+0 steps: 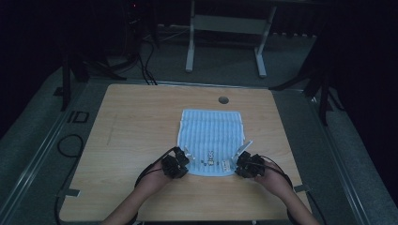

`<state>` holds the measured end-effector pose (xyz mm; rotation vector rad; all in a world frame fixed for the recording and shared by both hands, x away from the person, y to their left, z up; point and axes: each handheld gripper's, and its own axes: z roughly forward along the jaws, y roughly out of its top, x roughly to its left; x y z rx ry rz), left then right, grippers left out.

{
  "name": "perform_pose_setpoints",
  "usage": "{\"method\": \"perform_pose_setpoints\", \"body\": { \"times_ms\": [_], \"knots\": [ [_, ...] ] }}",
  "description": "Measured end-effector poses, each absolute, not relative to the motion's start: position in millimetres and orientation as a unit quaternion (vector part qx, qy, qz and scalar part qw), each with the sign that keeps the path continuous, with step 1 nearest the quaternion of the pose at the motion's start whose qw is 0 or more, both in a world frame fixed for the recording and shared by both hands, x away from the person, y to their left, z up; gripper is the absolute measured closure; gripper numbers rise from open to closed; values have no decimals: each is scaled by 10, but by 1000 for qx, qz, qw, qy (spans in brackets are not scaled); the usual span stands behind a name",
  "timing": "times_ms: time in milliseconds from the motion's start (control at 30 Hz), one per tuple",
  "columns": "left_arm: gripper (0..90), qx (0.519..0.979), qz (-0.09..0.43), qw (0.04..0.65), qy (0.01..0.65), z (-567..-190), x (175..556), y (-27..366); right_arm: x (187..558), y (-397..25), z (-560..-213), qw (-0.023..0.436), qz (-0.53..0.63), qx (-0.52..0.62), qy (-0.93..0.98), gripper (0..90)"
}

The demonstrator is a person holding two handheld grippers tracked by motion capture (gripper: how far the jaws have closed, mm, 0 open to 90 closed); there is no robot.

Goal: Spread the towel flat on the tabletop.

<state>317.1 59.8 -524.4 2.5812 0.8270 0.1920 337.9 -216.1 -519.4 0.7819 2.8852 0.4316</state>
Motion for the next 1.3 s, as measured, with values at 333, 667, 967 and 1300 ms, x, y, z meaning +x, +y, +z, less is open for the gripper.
{"method": "perform_pose_setpoints", "body": {
  "times_ms": [333,667,967,1300],
  "knots": [
    [856,909,51,308,274,-4496,2742,747,3011,-2446,-4510,95,226,251,936,837],
    [845,914,-3,350,207,-4174,1949,714,1997,-2761,-4024,121,285,214,926,837],
    [589,921,-69,328,199,-4424,1968,690,1798,-2968,-4206,98,274,241,926,647],
    [633,907,48,275,316,-4788,3043,743,3050,-2712,-4626,117,247,288,918,895]
  ]
}}
